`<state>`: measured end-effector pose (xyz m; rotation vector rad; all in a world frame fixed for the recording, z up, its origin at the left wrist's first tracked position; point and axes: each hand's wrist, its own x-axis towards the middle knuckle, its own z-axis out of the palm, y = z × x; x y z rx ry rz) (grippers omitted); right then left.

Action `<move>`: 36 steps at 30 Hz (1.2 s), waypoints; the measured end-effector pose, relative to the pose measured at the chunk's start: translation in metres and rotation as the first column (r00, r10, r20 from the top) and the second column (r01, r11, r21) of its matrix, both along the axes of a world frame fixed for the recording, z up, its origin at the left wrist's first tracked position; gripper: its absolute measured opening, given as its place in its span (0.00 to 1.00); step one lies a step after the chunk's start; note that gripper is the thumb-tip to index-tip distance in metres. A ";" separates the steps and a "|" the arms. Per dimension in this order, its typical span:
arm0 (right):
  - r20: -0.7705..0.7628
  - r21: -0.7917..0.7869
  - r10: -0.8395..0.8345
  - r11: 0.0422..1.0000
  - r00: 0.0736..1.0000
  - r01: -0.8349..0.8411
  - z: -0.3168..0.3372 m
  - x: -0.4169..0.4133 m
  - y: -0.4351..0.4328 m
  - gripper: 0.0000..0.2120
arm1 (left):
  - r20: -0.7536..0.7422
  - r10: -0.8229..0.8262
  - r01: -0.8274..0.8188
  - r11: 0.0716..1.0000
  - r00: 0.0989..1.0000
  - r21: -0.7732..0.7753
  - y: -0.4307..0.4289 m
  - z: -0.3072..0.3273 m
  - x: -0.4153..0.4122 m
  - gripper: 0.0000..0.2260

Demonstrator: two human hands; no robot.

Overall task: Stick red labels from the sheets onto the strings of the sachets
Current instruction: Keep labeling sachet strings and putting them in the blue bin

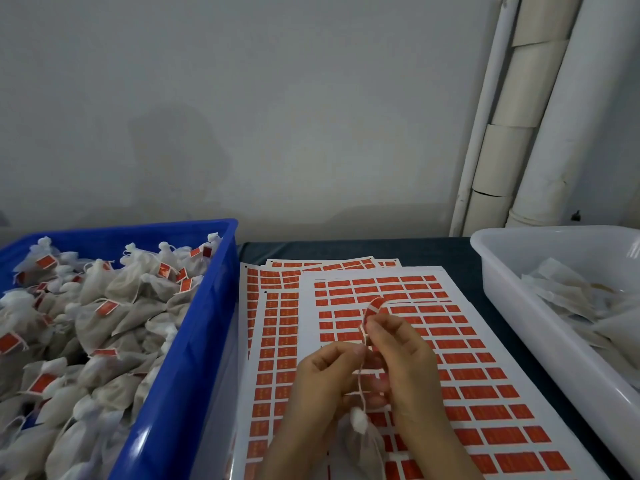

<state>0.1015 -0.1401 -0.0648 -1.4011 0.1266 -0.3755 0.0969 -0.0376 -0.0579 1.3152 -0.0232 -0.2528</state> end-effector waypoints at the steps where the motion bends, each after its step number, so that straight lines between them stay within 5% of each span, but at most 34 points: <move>1: 0.011 -0.002 -0.032 0.999 0.999 0.032 0.001 0.001 -0.001 0.10 | -0.003 0.015 -0.015 1.000 1.000 0.005 -0.001 -0.001 0.000 0.11; 7: 0.029 -0.005 -0.155 0.988 0.987 0.156 -0.001 0.004 -0.010 0.15 | -0.075 0.113 -0.114 0.993 0.991 -0.004 -0.001 0.000 0.002 0.07; 20: 0.133 -0.227 0.188 0.961 0.973 -0.155 0.006 -0.007 -0.008 0.13 | -0.090 0.125 -0.132 0.989 0.988 -0.071 0.001 0.005 0.001 0.09; 27: 0.093 -0.209 0.113 0.974 0.989 -0.091 0.006 -0.007 -0.009 0.07 | -0.090 0.146 -0.152 0.986 0.985 -0.065 0.001 0.005 0.000 0.08; 31: 0.075 -0.206 0.083 0.976 0.994 -0.066 0.009 -0.007 -0.009 0.12 | -0.094 0.147 -0.153 0.986 0.985 -0.065 0.001 0.005 0.000 0.09; 36: 0.090 -0.050 0.097 0.994 0.991 -0.093 0.007 -0.004 -0.011 0.09 | -0.093 0.151 -0.157 0.986 0.984 -0.056 0.000 0.005 0.001 0.09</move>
